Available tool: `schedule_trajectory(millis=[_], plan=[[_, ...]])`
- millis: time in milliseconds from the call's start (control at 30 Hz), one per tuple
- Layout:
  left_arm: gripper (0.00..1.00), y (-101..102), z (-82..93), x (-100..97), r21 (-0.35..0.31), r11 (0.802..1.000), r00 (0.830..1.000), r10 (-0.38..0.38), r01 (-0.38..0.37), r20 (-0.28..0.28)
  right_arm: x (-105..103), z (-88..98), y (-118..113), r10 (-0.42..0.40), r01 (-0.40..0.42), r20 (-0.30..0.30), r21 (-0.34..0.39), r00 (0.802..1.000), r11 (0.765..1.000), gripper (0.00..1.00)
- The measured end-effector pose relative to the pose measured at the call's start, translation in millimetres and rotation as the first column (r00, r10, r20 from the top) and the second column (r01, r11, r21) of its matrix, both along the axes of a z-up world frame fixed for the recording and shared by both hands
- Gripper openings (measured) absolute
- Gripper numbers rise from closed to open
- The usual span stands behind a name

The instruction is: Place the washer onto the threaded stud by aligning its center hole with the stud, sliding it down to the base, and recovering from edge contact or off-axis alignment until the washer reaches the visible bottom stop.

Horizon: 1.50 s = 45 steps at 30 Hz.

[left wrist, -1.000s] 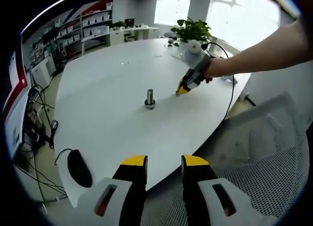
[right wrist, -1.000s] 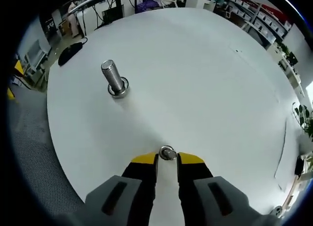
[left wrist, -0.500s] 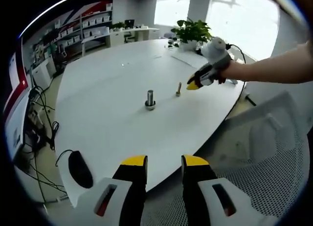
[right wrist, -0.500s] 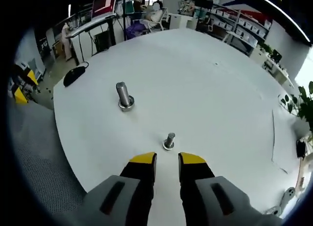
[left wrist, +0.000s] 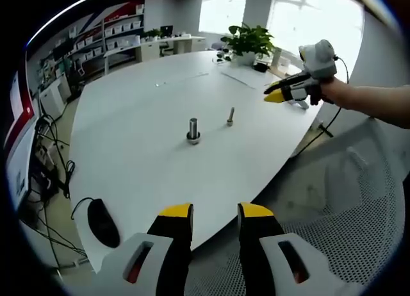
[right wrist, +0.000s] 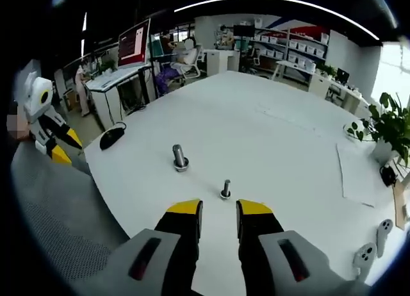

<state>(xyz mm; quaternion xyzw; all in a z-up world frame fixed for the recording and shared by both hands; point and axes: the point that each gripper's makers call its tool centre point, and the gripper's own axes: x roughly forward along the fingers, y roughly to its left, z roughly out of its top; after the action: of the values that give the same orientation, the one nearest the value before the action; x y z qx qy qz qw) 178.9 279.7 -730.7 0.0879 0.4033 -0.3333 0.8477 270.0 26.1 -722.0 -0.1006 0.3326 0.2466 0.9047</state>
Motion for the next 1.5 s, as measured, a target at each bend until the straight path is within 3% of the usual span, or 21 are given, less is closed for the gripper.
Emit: schedule_trajectory(millis=[167, 267, 567, 633, 733, 833, 1033, 1167, 1267, 1367, 1500], plan=[[0.26, 4, 1.5, 1.5, -0.013, 1.0, 1.0, 0.026, -0.026, 0.004, -20, 25.5, 1, -0.044, 0.042, 0.041, 0.051, 0.998, 0.998, 0.25], [0.26, 4, 4.9, 5.0, -0.033, 0.999, 0.999, 0.042, -0.042, 0.005, -33, 31.7, 4, -0.063, 0.06, 0.037, 0.094, 0.997, 0.994, 0.25], [0.26, 2, 10.8, 6.6, -0.056, 0.997, 0.999, 0.046, -0.044, 0.027, -55, 44.5, 2, -0.075, 0.07, 0.053, 0.098, 0.996, 0.993, 0.26], [0.26, 2, 17.4, 10.5, -0.094, 0.994, 0.997, 0.068, -0.064, 0.044, -60, 42.1, 3, -0.071, 0.066, 0.051, 0.108, 0.996, 0.992, 0.26], [0.26, 3, 18.3, 11.0, -0.1, 0.992, 0.996, 0.075, -0.07, 0.045, -65, 37.3, 3, -0.072, 0.068, 0.04, 0.098, 0.997, 0.993, 0.28], [0.26, 3, 19.8, 11.1, -0.105, 0.992, 0.996, 0.076, -0.07, 0.053, -64, 41.4, 6, -0.081, 0.075, 0.065, 0.097, 0.995, 0.992, 0.32], [0.26, 3, 29.4, 15.6, -0.149, 0.985, 0.992, 0.1, -0.087, 0.082, -64, 35.5, 4, -0.066, 0.064, 0.091, 0.031, 0.994, 0.997, 0.32], [0.26, 1, 36.2, 18.7, -0.175, 0.98, 0.988, 0.113, -0.093, 0.105, -64, 30.1, -1, -0.098, 0.094, 0.05, 0.08, 0.994, 0.992, 0.33], [0.27, 1, 40.8, 20.8, -0.182, 0.978, 0.985, 0.121, -0.097, 0.127, -60, 38.1, -7, -0.144, 0.133, 0.074, 0.131, 0.987, 0.982, 0.33], [0.27, 3, 44.7, 22.7, -0.187, 0.978, 0.98, 0.127, -0.098, 0.153, -61, 37.5, -8, -0.154, 0.144, 0.065, 0.146, 0.986, 0.979, 0.32], [0.27, 1, 42.0, 21.5, -0.185, 0.978, 0.983, 0.12, -0.093, 0.142, -63, 32.2, -9, -0.16, 0.153, 0.032, 0.154, 0.987, 0.976, 0.32]])
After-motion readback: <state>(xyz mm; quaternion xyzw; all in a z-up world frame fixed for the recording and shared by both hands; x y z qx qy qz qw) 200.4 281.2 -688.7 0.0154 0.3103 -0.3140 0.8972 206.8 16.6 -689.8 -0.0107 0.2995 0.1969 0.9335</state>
